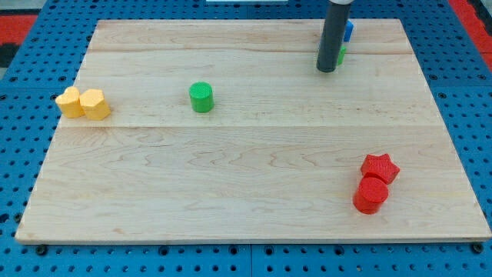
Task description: Nudge blue triangle left a bit
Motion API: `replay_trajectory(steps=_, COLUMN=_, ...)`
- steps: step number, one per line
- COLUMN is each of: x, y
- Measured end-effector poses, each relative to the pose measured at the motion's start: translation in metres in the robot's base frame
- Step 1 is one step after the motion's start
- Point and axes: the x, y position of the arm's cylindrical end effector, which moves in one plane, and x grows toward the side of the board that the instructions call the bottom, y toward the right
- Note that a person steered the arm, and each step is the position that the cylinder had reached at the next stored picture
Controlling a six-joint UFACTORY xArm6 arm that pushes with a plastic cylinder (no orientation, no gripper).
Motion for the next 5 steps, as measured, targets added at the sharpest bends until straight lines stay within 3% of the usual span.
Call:
replay_trajectory(steps=2, x=0.007, y=0.027)
replay_trajectory(steps=3, x=-0.013, y=0.098)
replay_trajectory(steps=5, x=-0.103, y=0.095)
